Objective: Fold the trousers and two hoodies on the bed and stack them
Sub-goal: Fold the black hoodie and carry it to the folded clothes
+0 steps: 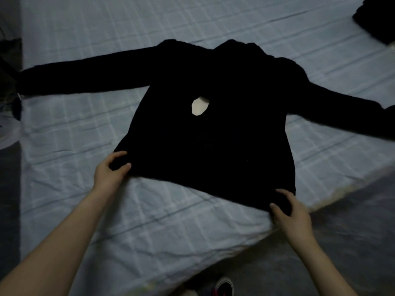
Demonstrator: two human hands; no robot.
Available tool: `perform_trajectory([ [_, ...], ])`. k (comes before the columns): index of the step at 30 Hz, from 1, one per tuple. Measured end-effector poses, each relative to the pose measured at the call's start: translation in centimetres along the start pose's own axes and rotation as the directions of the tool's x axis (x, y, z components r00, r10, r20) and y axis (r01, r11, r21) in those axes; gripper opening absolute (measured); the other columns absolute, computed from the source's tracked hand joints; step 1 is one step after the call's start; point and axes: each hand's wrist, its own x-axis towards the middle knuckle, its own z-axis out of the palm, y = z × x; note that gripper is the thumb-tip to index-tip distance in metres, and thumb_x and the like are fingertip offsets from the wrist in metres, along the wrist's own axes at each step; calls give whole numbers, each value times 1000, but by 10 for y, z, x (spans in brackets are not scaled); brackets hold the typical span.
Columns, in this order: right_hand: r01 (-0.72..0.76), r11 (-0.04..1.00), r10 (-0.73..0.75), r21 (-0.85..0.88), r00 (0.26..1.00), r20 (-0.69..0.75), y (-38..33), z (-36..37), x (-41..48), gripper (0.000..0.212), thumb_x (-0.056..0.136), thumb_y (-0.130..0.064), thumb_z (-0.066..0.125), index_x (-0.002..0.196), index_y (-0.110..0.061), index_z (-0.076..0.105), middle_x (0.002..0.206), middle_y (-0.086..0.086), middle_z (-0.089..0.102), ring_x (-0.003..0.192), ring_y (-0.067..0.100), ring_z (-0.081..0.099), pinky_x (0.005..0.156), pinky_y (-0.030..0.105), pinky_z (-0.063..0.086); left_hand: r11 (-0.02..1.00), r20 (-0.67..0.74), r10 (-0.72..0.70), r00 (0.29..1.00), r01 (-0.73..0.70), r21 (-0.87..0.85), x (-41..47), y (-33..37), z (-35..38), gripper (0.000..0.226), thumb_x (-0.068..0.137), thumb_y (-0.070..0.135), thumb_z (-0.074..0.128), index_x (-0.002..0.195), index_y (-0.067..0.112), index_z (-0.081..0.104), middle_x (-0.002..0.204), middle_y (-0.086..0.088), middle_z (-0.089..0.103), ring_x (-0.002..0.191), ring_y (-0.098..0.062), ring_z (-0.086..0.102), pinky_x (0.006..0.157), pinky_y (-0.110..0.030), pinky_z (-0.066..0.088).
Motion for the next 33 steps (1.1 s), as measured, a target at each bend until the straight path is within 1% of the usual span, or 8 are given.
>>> perform_trajectory([
  [4,12,1000,-13,-18,998,-65,0,4,12,60,88,-23,74,140,-40,51,136,20,39,114,23,49,103,25,32,991,-53,43,998,-49,-128,-16,-2,12,47,86,5,72,129,18,58,125,1,61,110,-9,58,82,-8,47],
  [10,63,976,-64,209,998,-2,-20,-22,18,52,78,-4,81,126,-19,66,118,1,69,112,5,61,87,3,41,990,-89,-5,996,-8,-141,-17,6,14,42,88,9,71,129,14,61,116,-5,63,87,2,62,62,-5,49],
  [13,67,961,-49,267,996,-72,-15,-48,16,46,74,-16,86,113,-37,72,100,-20,74,95,-12,64,79,-1,44,989,-135,-13,991,-7,-147,-9,9,-3,43,83,11,76,124,15,66,113,-1,65,83,18,61,71,0,44],
  [16,-9,979,26,206,996,-82,-3,-38,10,46,75,-8,84,118,-19,71,106,4,75,102,7,65,78,-4,42,991,-54,-121,991,118,-56,-17,3,-3,44,82,12,77,125,15,66,117,-5,66,101,-4,63,86,-10,45],
  [19,-74,992,79,106,996,-37,2,-15,6,50,78,-10,83,124,-11,65,116,13,68,116,30,61,86,15,46,986,-72,-157,985,160,45,-22,1,7,46,83,8,75,128,11,64,126,-16,63,116,-29,60,102,-31,44],
  [22,-71,924,40,-375,995,-88,2,-13,7,70,83,-44,74,145,-31,45,128,29,52,120,44,48,99,48,42,847,-159,-108,981,174,502,-25,10,22,58,84,21,72,138,21,53,140,-33,41,128,-46,42,112,-48,32],
  [28,337,768,-446,-544,892,-78,-69,34,47,58,96,-39,46,153,-30,37,158,16,32,147,39,22,118,57,20,468,282,474,834,-510,722,-30,67,122,63,94,36,54,152,18,35,159,-18,24,147,-38,20,118,-54,11],
  [33,247,752,-339,-611,940,-38,-44,56,89,54,104,-43,35,156,-34,24,164,3,23,153,28,12,122,53,8,308,546,385,744,-661,684,-5,51,167,63,98,50,12,156,26,19,163,-4,20,151,-26,14,121,-50,7],
])
